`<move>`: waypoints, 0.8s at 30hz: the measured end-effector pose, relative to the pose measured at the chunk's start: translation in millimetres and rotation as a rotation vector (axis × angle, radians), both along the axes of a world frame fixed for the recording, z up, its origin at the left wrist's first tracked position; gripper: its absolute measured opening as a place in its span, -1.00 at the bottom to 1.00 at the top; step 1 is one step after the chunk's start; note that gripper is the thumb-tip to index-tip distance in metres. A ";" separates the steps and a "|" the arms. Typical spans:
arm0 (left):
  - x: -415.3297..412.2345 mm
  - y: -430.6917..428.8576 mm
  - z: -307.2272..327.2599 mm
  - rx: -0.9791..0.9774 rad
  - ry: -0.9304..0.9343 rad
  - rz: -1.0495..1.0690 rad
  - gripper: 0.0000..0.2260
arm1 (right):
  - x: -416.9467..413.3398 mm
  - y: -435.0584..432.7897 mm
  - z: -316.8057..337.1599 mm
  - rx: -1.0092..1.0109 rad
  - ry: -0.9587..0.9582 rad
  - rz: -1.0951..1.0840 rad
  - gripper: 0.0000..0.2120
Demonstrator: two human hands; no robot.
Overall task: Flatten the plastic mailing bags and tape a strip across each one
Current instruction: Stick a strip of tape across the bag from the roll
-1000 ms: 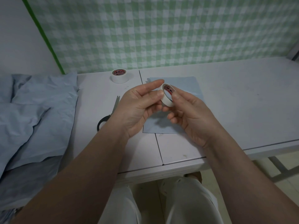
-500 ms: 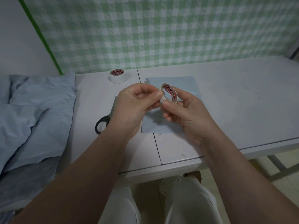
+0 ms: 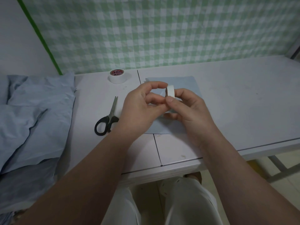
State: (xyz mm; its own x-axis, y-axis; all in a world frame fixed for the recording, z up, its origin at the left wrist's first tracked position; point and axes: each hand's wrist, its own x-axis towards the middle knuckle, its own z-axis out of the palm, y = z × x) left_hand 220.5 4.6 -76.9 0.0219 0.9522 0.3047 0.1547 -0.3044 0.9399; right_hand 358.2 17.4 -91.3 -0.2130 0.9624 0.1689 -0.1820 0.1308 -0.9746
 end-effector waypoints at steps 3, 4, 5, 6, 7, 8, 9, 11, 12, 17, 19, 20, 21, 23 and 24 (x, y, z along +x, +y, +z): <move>2.9 -1.4 0.4 0.028 0.044 0.002 -0.66 | 1.0 -2.1 2.4 -0.006 0.038 -0.006 -0.95; 3.2 -1.4 0.2 0.034 0.042 0.003 -0.66 | 1.2 -2.4 2.7 -0.008 0.044 -0.003 -0.95; 3.0 -1.0 0.0 0.035 0.035 0.002 -0.66 | 1.5 -2.5 2.6 -0.008 0.046 -0.001 -0.95; 2.2 -0.4 -0.5 0.033 0.023 -0.003 -0.67 | 1.0 -1.9 1.7 -0.008 0.049 0.001 -0.95; 1.0 0.5 -1.0 0.029 0.006 -0.012 -0.66 | 0.9 -1.4 0.9 -0.007 0.055 0.008 -0.94; -0.3 1.3 -1.0 0.022 -0.019 -0.025 -0.66 | 0.6 -1.0 0.4 -0.006 0.061 0.016 -0.93; -1.7 2.1 -0.7 0.008 -0.065 -0.039 -0.66 | 0.5 -0.7 0.2 -0.003 0.062 0.019 -0.90; -4.7 4.1 0.3 -0.059 -0.238 -0.063 -0.70 | 1.0 -0.6 0.4 0.017 0.035 0.005 -0.84; -6.1 5.0 1.7 -0.117 -0.364 -0.072 -0.75 | 1.0 -0.6 0.3 0.035 0.009 -0.011 -0.86; -12.1 9.3 4.8 -0.365 -0.783 -0.094 -0.83 | -2.9 0.9 -2.4 0.132 -0.100 -0.092 -0.89; -12.5 9.1 4.2 -0.370 -0.697 -0.109 -0.83 | -3.4 1.9 -3.2 0.184 -0.185 -0.120 -0.93; -12.1 8.7 3.7 -0.360 -0.626 -0.123 -0.84 | -3.2 1.9 -3.0 0.198 -0.216 -0.119 -0.94; -11.5 8.3 3.5 -0.351 -0.546 -0.143 -0.86 | -2.7 1.9 -2.9 0.201 -0.224 -0.110 -0.94; -10.2 7.7 2.0 -0.339 -0.374 -0.164 -0.84 | -1.6 0.6 -1.2 0.174 -0.196 -0.087 -0.92; -9.5 7.9 1.0 -0.340 -0.314 -0.154 -0.85 | -1.4 -0.5 0.7 0.145 -0.170 -0.070 -0.92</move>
State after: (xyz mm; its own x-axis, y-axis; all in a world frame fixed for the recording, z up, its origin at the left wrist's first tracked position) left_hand 211.0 12.5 -75.9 0.1276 0.9918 -0.0089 -0.1749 0.0314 0.9841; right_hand 356.8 16.9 -90.6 -0.1839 0.9440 0.2738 -0.0028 0.2780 -0.9606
